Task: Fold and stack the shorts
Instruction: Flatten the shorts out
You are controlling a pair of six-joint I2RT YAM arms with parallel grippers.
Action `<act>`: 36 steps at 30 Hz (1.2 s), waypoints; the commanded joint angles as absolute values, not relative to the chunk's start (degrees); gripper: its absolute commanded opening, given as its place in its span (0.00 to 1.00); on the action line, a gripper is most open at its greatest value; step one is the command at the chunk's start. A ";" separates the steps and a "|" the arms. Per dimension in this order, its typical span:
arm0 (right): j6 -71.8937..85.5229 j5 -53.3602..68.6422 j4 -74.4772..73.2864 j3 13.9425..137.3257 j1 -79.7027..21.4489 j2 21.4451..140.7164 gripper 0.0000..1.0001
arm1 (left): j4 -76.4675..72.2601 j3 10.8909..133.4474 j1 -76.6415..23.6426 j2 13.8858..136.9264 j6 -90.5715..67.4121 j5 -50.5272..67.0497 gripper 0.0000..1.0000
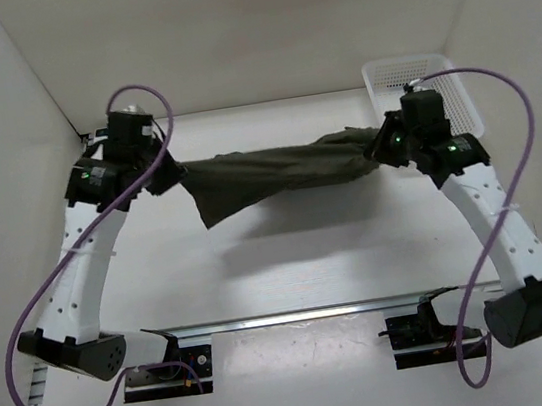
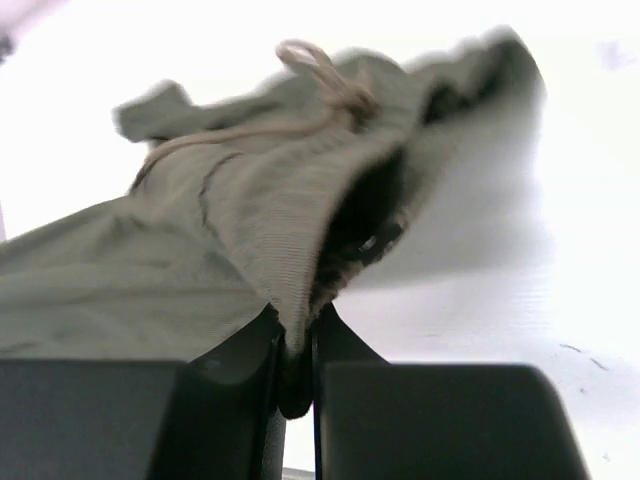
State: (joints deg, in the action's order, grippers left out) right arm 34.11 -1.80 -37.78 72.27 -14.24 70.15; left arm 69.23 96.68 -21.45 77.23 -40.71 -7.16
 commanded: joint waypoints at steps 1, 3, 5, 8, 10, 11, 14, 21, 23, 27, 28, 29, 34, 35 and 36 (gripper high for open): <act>29.54 -4.39 -46.48 80.21 -13.71 64.61 0.00 | 72.77 107.09 -19.95 73.40 -38.68 -10.71 0.11; 28.31 -3.87 -49.38 82.78 -13.71 61.71 0.00 | 74.70 112.04 -19.34 72.34 -38.67 -12.03 0.11; 27.78 -3.87 -52.10 87.08 -13.71 59.52 0.00 | 75.76 119.22 -18.72 70.67 -38.14 -13.96 0.11; 26.11 -0.88 -57.12 93.83 -13.71 57.23 0.00 | 77.86 128.45 -18.72 68.74 -37.62 -17.30 0.11; 25.49 -0.27 -61.49 97.63 -13.71 56.69 0.00 | 79.80 132.43 -18.72 67.86 -37.62 -18.71 0.11; 25.49 -0.26 -63.00 101.65 -13.71 55.99 0.00 | 80.33 135.84 -18.72 67.16 -37.62 -20.29 0.11; 25.49 -0.26 -68.28 108.95 -13.71 55.46 0.00 | 82.17 140.95 -18.72 65.75 -37.00 -22.23 0.11; 27.51 1.93 -70.76 111.38 -13.71 55.45 0.00 | 82.18 140.82 -18.72 67.05 -35.77 -19.79 0.11; 28.12 1.41 -67.79 107.77 -13.71 55.98 0.00 | 81.13 137.66 -18.72 68.37 -35.24 -18.64 0.11; 29.26 1.41 -59.87 94.96 -13.71 58.70 0.00 | 74.20 125.54 -18.72 71.01 -33.76 -15.74 0.11; 29.27 1.41 -57.85 92.92 -13.71 61.15 0.00 | 72.00 119.59 -18.72 71.71 -33.75 -14.69 0.11; 29.79 2.10 -53.74 90.90 -13.71 62.74 0.00 | 68.42 117.10 -18.72 72.76 -33.23 -14.68 0.11; 28.57 2.82 -42.02 86.21 -13.71 82.23 0.00 | 59.77 108.46 -16.61 86.81 -32.08 -8.72 0.11; 28.56 2.29 -40.79 87.09 -13.71 85.83 0.00 | 59.07 108.46 -15.83 89.45 -32.08 -8.70 0.11; 28.56 2.29 -38.78 88.23 -13.71 93.44 0.00 | 58.45 109.33 -15.82 92.08 -32.08 -8.01 0.11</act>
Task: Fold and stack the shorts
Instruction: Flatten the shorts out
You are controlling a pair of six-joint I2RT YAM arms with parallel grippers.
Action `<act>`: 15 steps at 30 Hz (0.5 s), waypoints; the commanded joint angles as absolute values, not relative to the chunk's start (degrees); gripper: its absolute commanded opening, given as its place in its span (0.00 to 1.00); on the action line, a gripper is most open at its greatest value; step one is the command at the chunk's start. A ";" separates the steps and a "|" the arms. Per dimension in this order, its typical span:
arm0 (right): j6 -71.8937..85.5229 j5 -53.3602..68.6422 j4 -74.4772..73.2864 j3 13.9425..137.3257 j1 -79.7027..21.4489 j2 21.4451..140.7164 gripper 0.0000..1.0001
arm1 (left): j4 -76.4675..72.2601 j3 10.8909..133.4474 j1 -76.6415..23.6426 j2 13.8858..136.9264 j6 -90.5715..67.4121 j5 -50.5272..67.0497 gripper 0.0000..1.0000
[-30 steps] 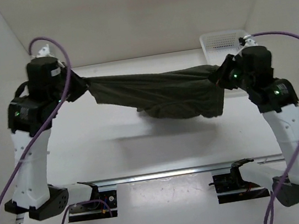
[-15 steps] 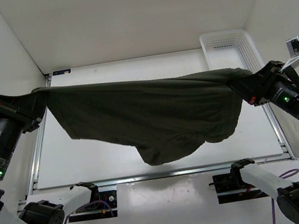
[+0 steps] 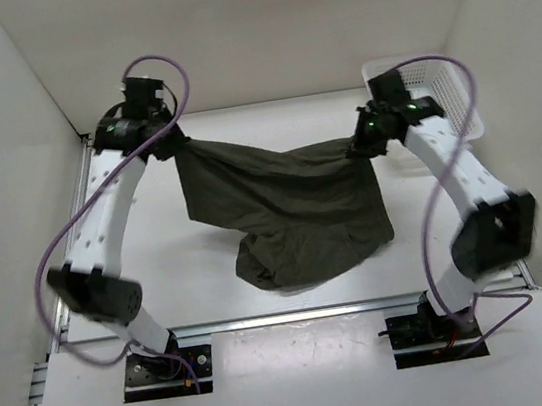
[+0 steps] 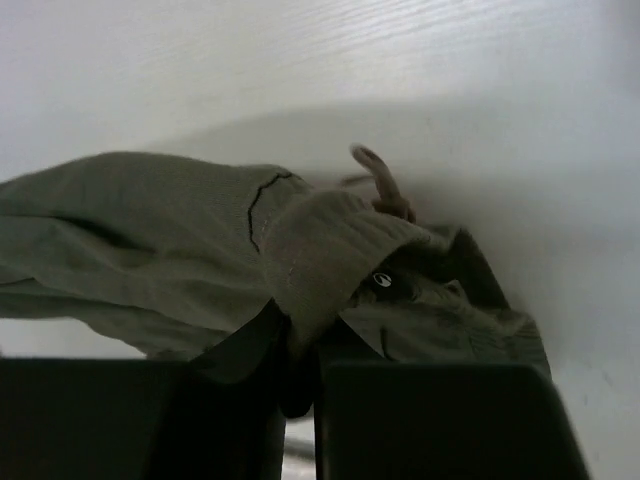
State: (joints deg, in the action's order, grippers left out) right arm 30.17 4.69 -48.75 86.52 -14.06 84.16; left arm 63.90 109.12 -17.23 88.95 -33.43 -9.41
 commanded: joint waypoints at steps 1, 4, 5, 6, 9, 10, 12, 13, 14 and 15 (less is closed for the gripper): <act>28.04 2.29 -38.76 92.51 -13.71 97.34 0.00 | 58.45 112.29 -14.95 97.68 -31.47 -7.48 0.11; 28.04 0.70 -38.23 102.78 -13.18 110.27 0.00 | 58.45 119.76 -13.63 107.53 -30.85 -5.29 0.11; 28.04 0.70 -38.23 105.44 -13.18 114.57 0.00 | 58.45 121.80 -13.62 109.67 -30.33 -4.66 0.11; 28.04 0.70 -38.23 107.73 -13.18 116.35 0.00 | 58.97 123.56 -13.01 111.34 -30.32 -4.14 0.11; 27.52 1.41 -39.90 115.39 -13.18 120.93 0.00 | 58.97 127.96 -12.49 115.48 -30.32 -2.56 0.11; 27.51 1.41 -40.42 116.36 -13.18 120.94 0.00 | 58.97 127.97 -12.48 116.01 -30.32 -2.03 0.11; 27.51 2.11 -40.43 116.89 -13.18 120.94 0.00 | 58.97 127.45 -12.48 116.02 -30.32 -2.02 0.11; 27.51 2.63 -40.43 115.85 -13.18 119.63 0.00 | 58.97 126.83 -11.96 115.41 -30.32 -2.02 0.11; 27.51 2.64 -39.91 114.01 -13.18 117.62 0.00 | 58.97 125.35 -11.95 114.01 -29.80 -2.02 0.11; 27.51 3.16 -39.90 113.12 -13.18 116.38 0.00 | 58.45 124.64 -11.34 113.12 -29.79 -2.02 0.11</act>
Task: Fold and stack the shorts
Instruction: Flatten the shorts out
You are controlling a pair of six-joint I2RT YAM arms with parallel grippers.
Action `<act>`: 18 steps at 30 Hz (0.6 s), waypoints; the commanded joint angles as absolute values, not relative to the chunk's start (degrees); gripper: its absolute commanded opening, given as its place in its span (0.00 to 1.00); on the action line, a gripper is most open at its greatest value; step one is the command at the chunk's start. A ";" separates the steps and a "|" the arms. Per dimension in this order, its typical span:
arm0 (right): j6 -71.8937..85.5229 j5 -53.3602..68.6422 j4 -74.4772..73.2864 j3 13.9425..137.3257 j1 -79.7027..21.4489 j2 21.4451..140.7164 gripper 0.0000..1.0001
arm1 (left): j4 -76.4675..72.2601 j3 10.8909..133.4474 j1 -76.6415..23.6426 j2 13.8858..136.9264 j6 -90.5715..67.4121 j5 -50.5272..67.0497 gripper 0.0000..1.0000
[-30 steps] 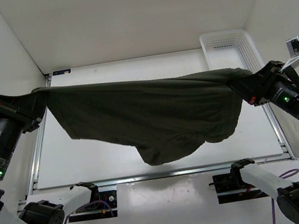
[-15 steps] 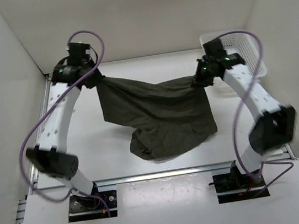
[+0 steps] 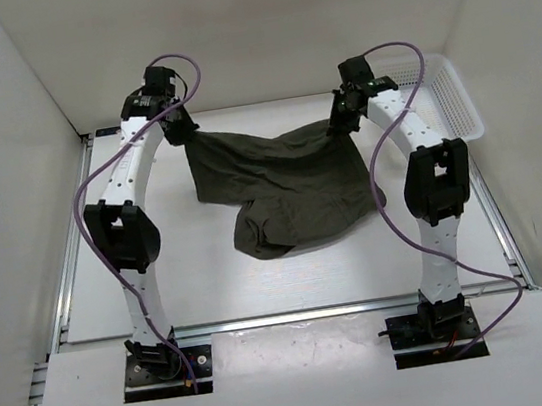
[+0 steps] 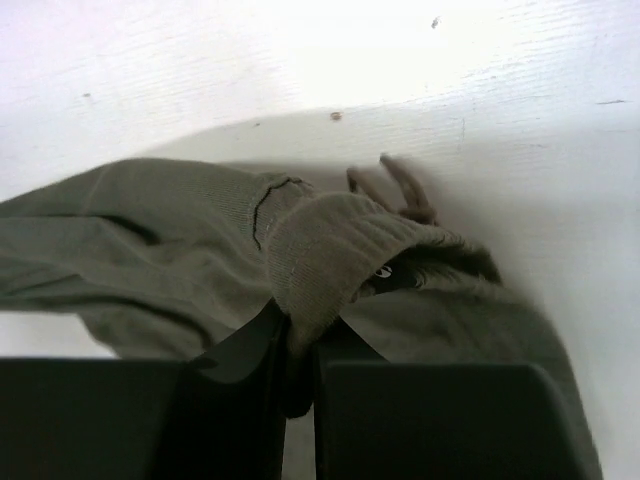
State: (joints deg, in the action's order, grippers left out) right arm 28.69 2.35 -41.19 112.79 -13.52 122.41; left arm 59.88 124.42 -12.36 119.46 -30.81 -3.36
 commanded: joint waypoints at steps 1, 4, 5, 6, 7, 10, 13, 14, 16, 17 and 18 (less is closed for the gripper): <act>27.51 3.16 -39.29 112.25 -13.18 115.06 0.00 | 58.45 124.11 -11.34 112.16 -29.79 -2.02 0.11; 26.98 5.18 -39.29 112.58 -13.18 110.84 0.00 | 58.45 125.15 -7.92 109.17 -29.18 -1.33 0.11; 26.98 5.79 -39.81 114.24 -13.18 108.83 0.00 | 59.06 125.85 -6.00 107.33 -29.18 -0.80 0.11; 26.46 6.58 -39.81 115.13 -13.18 107.76 0.00 | 59.06 127.08 -4.93 106.10 -29.18 0.51 0.11; 26.46 7.29 -40.51 115.66 -13.18 106.54 0.00 | 59.58 127.09 -4.14 104.69 -29.18 0.53 0.11; 26.46 8.61 -41.04 116.37 -13.18 98.65 0.00 | 59.59 127.79 -0.62 97.58 -28.65 2.28 0.11; 25.93 9.84 -41.65 114.44 -13.18 91.53 0.00 | 60.64 127.79 2.19 90.37 -28.13 3.69 0.11; 25.93 10.80 -41.66 113.56 -13.18 89.67 0.00 | 60.64 127.79 2.20 88.61 -28.12 4.56 0.11; 25.31 12.21 -42.19 111.28 -13.18 84.50 0.00 | 61.87 127.79 2.99 83.69 -28.12 5.09 0.11; 25.31 13.26 -43.06 110.57 -13.18 82.81 0.00 | 62.75 127.79 3.68 82.11 -28.12 5.10 0.11; 24.79 13.27 -44.37 109.96 -13.18 81.14 0.00 | 63.36 127.79 3.69 80.52 -28.12 5.10 0.11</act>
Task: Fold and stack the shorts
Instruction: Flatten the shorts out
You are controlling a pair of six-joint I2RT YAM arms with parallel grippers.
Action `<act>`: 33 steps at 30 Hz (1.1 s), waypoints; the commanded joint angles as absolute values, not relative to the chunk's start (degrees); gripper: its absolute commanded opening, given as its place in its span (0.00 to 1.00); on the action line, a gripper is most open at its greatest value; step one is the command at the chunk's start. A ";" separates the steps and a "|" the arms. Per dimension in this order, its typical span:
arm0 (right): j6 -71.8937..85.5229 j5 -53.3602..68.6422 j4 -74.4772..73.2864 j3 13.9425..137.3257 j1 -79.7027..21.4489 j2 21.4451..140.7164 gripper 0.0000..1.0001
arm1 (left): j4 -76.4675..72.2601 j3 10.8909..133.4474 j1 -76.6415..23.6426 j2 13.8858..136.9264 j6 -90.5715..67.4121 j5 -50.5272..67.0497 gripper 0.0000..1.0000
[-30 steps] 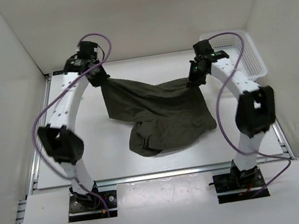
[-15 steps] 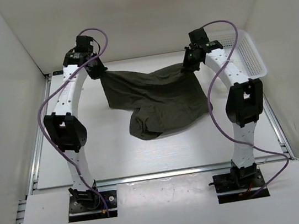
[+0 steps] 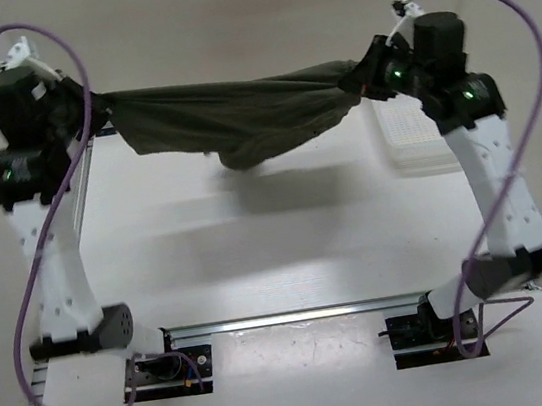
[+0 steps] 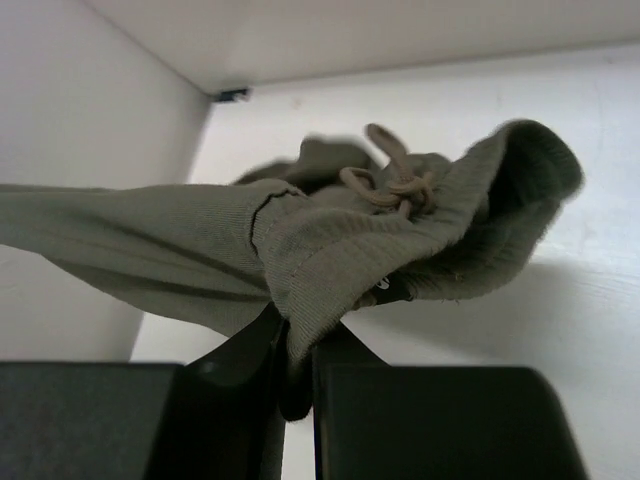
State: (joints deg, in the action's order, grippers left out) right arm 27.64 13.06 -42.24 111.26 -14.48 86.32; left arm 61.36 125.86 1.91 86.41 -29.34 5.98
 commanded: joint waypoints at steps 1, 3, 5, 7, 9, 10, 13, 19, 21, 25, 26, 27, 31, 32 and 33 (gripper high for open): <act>24.79 13.27 -45.17 109.17 -13.18 78.08 0.00 | 63.89 127.79 3.69 77.38 -28.12 5.10 0.11; 24.26 13.80 -47.27 108.02 -13.18 73.42 0.00 | 65.38 127.79 3.69 74.28 -27.60 5.10 0.11; 24.26 13.80 -48.86 106.62 -13.18 70.42 0.00 | 66.88 128.32 3.69 70.59 -27.60 5.71 0.11; 23.65 13.80 -51.76 105.56 -13.18 66.72 0.00 | 67.68 127.54 3.69 66.39 -27.07 5.71 0.11; 23.64 13.80 -53.60 104.95 -13.18 64.18 0.00 | 67.06 123.32 3.69 63.99 -27.68 5.71 0.11; 23.64 13.80 -55.18 104.94 -13.18 63.64 0.00 | 67.06 122.09 3.69 63.38 -27.69 6.50 0.11; 24.25 13.19 -56.24 101.09 -13.18 62.40 0.00 | 67.06 116.65 3.69 62.67 -27.69 7.81 0.11; 25.40 12.22 -52.75 88.87 -13.18 64.15 0.00 | 61.71 101.18 2.55 63.19 -27.69 12.48 0.11; 26.10 13.09 -50.72 84.75 -13.18 67.13 0.01 | 60.48 95.92 1.07 65.55 -27.69 11.78 0.11; 27.60 14.50 -45.01 81.22 -13.18 75.57 0.03 | 56.34 89.92 -1.49 71.26 -28.21 10.11 0.11; 28.90 14.50 -42.39 81.21 -13.18 79.85 0.03 | 55.12 89.30 -2.28 72.67 -28.21 9.41 0.11; 28.92 15.11 -41.15 81.21 -13.18 81.98 0.01 | 55.11 89.30 -3.68 75.64 -28.21 8.27 0.11; 32.34 15.99 -35.34 82.44 -13.18 93.48 0.00 | 53.09 88.68 -6.94 81.55 -28.74 6.06 0.11; 32.87 16.61 -34.55 83.14 -13.18 94.91 0.00 | 53.09 88.68 -6.94 82.52 -28.74 5.46 0.11; 34.00 16.61 -33.06 83.75 -13.18 96.14 0.00 | 53.09 88.68 -7.73 83.83 -28.74 4.84 0.11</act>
State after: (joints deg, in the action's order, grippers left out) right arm 31.07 15.40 -40.03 80.88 -13.52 94.08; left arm 56.42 88.47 -6.35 83.92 -28.56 8.14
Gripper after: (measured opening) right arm 0.112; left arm 0.145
